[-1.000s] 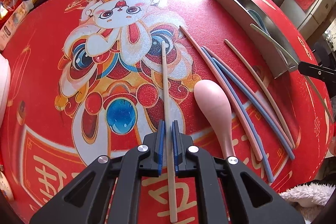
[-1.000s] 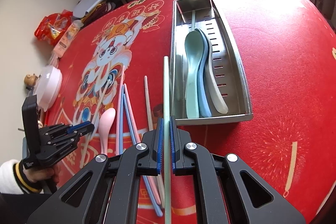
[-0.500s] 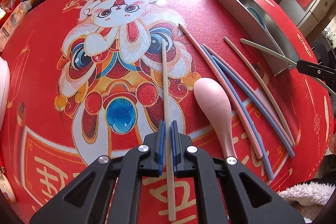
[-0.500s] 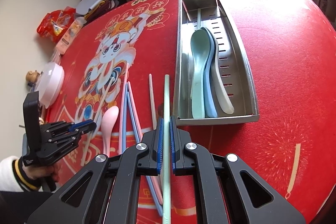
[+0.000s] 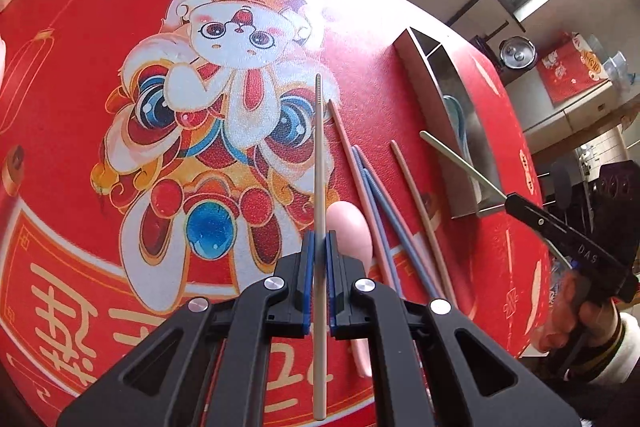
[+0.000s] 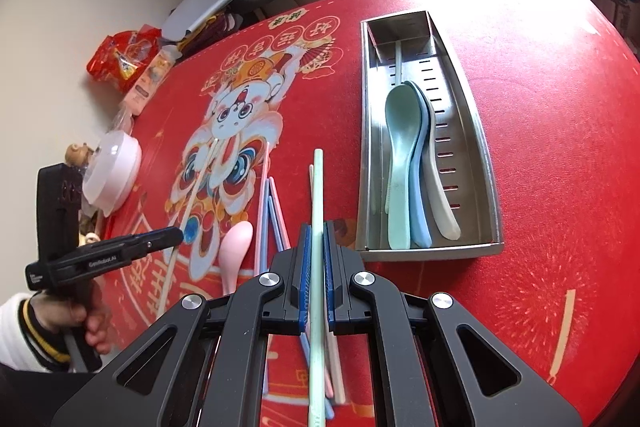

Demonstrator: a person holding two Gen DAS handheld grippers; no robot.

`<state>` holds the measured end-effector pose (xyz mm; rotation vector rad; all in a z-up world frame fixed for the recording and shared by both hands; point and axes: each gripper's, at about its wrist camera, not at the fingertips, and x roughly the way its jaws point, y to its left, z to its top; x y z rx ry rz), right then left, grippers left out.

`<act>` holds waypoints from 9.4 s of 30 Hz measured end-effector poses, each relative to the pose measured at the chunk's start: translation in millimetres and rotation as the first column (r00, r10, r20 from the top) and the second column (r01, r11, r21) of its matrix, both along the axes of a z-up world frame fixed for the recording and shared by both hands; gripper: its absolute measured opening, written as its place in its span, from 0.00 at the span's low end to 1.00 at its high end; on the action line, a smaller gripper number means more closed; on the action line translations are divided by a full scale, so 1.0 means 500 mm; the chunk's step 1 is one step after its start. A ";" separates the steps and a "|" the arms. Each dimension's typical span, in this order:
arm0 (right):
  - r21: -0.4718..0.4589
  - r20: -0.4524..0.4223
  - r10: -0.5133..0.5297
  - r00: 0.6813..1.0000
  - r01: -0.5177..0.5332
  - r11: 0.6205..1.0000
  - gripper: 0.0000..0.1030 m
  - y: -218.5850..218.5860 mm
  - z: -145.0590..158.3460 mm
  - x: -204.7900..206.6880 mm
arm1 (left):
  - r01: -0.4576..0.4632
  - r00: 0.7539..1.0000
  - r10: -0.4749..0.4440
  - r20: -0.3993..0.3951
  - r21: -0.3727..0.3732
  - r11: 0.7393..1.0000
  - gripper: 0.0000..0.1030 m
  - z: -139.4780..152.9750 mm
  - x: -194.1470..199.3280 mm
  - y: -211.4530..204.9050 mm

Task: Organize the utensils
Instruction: 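Lift both chopsticks and carry them toward the steel tray, then lower both chopsticks into the steel tray and open both grippers, then move both tools back over the pink spoon and remaining chopsticks, then close the left gripper on the pink spoon while the right gripper grasps a white chopstick, then lift the pink spoon and white chopstick and carry them over the steel tray, then lower the pink spoon and white chopstick into the tray and open both grippers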

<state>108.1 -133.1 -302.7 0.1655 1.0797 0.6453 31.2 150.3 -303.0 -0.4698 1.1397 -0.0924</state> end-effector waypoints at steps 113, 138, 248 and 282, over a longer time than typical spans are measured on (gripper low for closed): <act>-0.170 -0.127 -0.121 0.984 0.099 0.980 0.86 -0.017 -0.082 -0.033 | 0.069 0.997 -0.050 -0.066 0.317 0.946 0.95 -0.094 -0.029 -0.071; -0.149 -0.140 -0.042 0.989 0.021 0.989 0.71 0.007 -0.093 -0.041 | 0.176 0.984 -0.172 -0.041 0.123 0.977 0.34 -0.082 0.006 -0.107; -0.095 0.010 0.062 0.998 -0.061 0.994 0.06 0.044 0.003 -0.009 | 0.174 0.984 -0.173 0.031 -0.042 0.984 0.06 0.035 0.031 -0.084; -0.147 0.039 -0.091 0.995 0.096 0.984 0.06 -0.069 -0.030 0.223 | 0.385 0.920 -0.378 -0.098 0.054 0.921 0.06 -0.019 0.372 -0.335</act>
